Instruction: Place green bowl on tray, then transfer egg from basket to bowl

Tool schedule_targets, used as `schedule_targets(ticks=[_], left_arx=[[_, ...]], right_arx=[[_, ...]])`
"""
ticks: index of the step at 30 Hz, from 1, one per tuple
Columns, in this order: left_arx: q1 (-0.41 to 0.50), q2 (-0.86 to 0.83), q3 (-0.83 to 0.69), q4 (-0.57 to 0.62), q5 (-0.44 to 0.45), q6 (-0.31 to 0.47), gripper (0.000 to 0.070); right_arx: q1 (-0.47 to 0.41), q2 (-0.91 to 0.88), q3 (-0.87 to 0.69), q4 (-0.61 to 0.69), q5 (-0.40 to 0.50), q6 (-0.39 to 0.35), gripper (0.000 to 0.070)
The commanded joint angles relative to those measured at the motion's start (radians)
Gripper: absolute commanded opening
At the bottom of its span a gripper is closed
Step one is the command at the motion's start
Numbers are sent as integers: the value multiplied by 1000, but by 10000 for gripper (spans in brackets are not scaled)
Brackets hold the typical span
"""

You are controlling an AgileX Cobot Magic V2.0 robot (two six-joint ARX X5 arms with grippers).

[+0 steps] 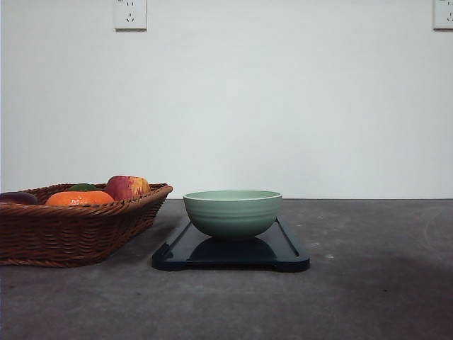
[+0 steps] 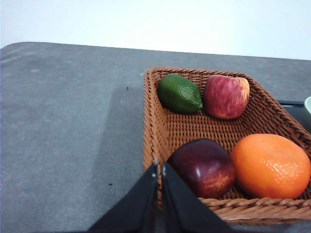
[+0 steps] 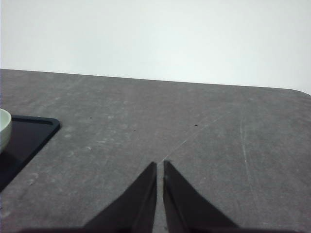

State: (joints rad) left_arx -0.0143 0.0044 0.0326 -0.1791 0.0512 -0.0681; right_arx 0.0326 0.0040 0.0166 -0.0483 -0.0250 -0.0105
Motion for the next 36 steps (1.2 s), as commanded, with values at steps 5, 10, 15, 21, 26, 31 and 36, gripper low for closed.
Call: schedule_targets(ticks=[5, 10, 15, 21, 26, 31, 36], left_arx=[[0, -1, -19, -7, 0, -1, 0], [0, -1, -19, -7, 1, -1, 0], [0, -1, -19, -7, 1, -1, 0], [0, -1, -19, -7, 1, -1, 0], [0, -1, -19, -7, 1, -1, 0], [0, -1, -19, -7, 1, -1, 0], [0, -1, -19, -7, 1, -1, 0]], right_arx=[[1, 0, -5, 10, 0, 10, 17], [1, 0, -5, 10, 0, 10, 17], [1, 0, -5, 10, 0, 10, 17], [1, 0, -5, 10, 0, 10, 17], [1, 0, -5, 10, 0, 10, 17], [1, 0, -5, 10, 0, 10, 17], [1, 0, -5, 10, 0, 10, 18]])
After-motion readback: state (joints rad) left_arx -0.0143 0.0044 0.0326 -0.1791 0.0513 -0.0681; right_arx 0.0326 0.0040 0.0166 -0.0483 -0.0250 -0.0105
